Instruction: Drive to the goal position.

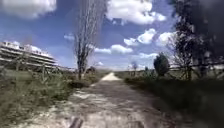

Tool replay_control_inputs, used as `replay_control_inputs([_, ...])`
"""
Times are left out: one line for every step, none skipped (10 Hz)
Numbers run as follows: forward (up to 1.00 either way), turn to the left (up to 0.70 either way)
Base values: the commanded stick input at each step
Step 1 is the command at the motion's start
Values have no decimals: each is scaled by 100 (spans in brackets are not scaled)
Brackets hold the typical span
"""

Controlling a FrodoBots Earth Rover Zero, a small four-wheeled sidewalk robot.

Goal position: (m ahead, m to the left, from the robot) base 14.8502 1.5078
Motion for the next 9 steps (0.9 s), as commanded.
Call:
replay_control_inputs([100, 0])
replay_control_inputs([100, 0])
replay_control_inputs([100, 0])
replay_control_inputs([100, 0])
replay_control_inputs([100, 13])
replay_control_inputs([100, 27])
replay_control_inputs([100, 20])
replay_control_inputs([100, 3])
replay_control_inputs([100, 0])
